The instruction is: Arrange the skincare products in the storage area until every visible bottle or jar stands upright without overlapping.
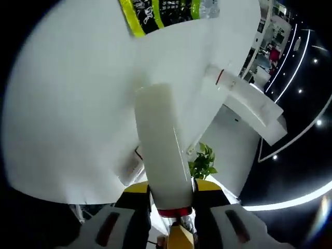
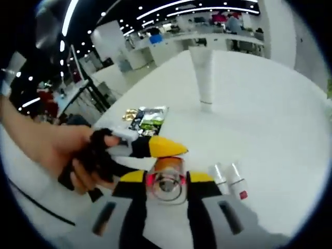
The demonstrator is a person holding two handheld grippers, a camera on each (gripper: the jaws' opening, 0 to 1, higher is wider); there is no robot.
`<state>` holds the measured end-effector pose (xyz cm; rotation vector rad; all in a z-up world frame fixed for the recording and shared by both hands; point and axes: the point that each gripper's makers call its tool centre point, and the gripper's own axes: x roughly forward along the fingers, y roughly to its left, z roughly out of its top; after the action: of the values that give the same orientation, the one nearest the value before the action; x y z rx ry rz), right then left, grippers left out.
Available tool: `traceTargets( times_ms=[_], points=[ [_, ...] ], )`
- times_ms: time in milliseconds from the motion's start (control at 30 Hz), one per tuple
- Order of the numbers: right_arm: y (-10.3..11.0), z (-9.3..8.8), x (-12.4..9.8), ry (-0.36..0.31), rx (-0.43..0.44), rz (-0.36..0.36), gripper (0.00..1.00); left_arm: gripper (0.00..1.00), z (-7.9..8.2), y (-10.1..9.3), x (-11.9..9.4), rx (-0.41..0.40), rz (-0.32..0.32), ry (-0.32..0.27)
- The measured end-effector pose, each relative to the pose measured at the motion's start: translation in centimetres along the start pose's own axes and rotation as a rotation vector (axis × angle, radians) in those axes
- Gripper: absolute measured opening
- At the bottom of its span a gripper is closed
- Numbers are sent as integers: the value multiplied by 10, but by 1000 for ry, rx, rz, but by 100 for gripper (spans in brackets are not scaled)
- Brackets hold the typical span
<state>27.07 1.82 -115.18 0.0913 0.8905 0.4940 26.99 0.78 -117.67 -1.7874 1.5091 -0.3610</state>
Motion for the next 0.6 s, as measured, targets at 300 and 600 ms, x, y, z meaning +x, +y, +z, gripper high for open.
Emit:
traceTargets(
  times_ms=[300,600],
  points=[
    [-1,9,2,152,-128,48,27,40,-9,-9,-5,200,-6,48],
    [-3,17,3,312,-235,94,27,56,7,-21,-39,331,-45,-59]
  ],
)
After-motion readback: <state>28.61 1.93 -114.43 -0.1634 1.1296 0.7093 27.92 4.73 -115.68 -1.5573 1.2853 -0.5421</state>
